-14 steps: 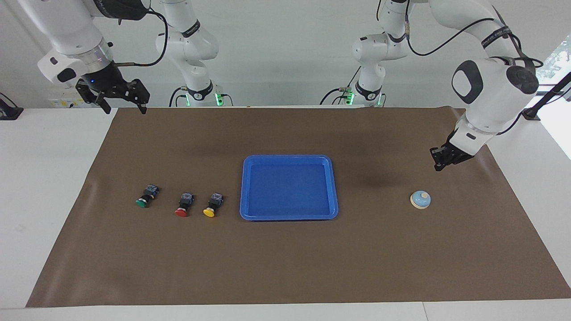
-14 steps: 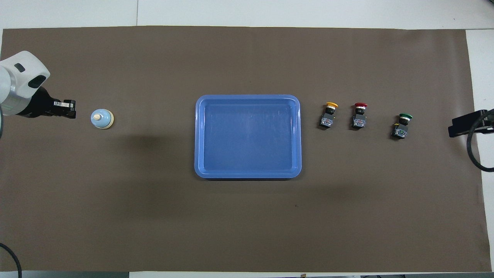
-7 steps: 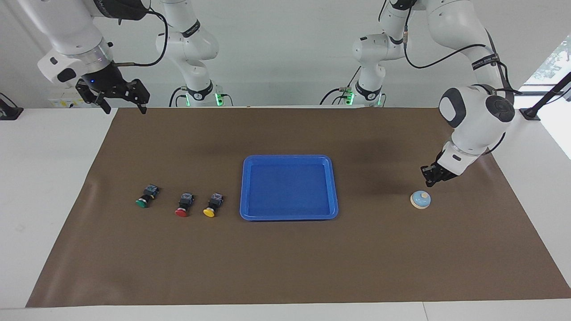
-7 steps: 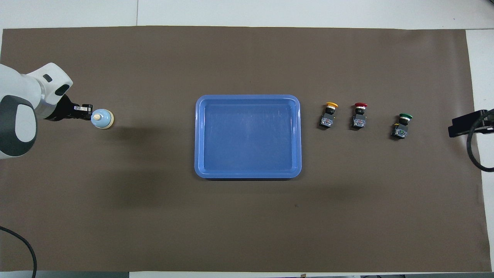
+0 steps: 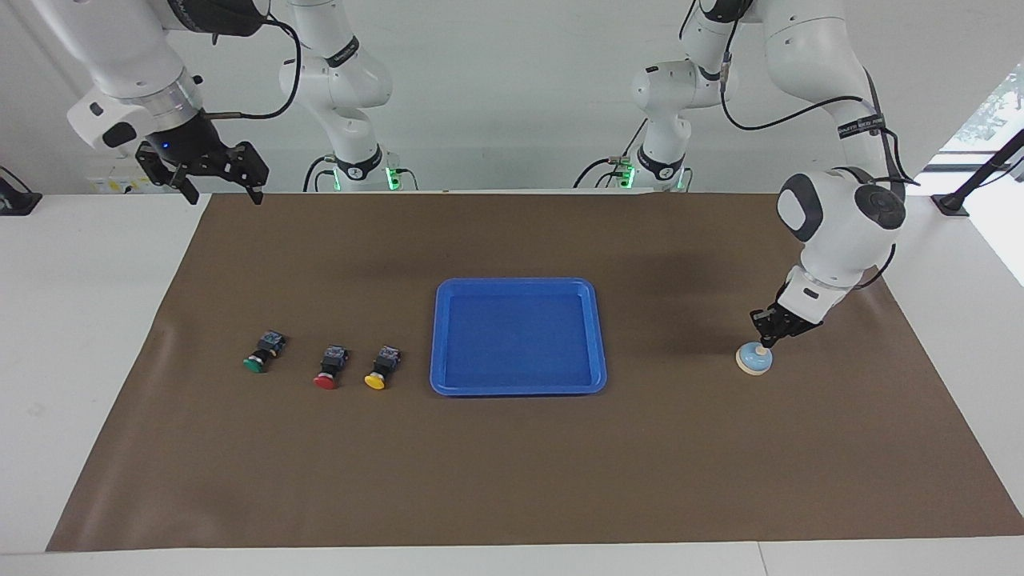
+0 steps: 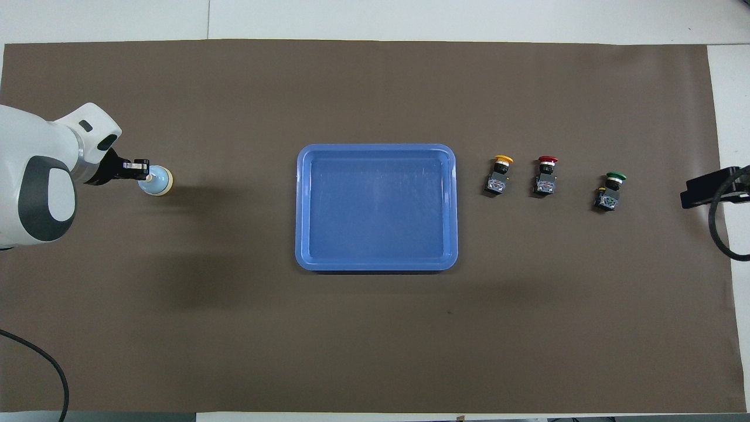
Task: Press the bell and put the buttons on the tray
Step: 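Press down on the white bell with the left gripper, then lift the left gripper off the bell and draw it back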
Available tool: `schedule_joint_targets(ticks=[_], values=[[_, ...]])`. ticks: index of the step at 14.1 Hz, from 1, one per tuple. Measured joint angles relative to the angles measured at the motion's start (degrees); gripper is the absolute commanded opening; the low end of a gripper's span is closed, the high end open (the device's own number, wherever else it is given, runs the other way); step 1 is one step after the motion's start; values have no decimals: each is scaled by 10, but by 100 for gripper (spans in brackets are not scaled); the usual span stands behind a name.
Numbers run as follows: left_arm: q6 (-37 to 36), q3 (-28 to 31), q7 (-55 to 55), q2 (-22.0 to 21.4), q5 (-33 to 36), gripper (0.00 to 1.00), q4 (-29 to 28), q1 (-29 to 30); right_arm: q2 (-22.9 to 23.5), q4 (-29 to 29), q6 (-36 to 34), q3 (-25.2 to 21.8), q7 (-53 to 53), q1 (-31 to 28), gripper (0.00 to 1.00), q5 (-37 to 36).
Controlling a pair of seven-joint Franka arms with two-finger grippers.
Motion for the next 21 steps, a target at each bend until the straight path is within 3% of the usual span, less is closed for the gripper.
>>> schedule_joint_targets(ticks=[8, 12, 13, 15, 16, 17, 21], values=[[20, 1, 0, 14, 0, 0, -3, 0, 0, 0, 0, 0, 0, 0, 100, 0], [-102, 14, -1, -20, 0, 2, 67, 2, 0, 0, 0, 0, 0, 0, 100, 0], [-132, 15, -1, -43, 0, 23, 75, 4, 0, 0, 0, 0, 0, 0, 100, 0], [-185, 15, -1, -103, 0, 50, 80, 6, 0, 0, 0, 0, 0, 0, 100, 0], [-211, 15, -1, -132, 0, 70, 81, 6, 0, 0, 0, 0, 0, 0, 100, 0], [-238, 14, -1, -159, 0, 100, 82, 5, 0, 0, 0, 0, 0, 0, 100, 0], [-322, 10, -1, -220, 0, 100, 84, 5, 0, 0, 0, 0, 0, 0, 100, 0]])
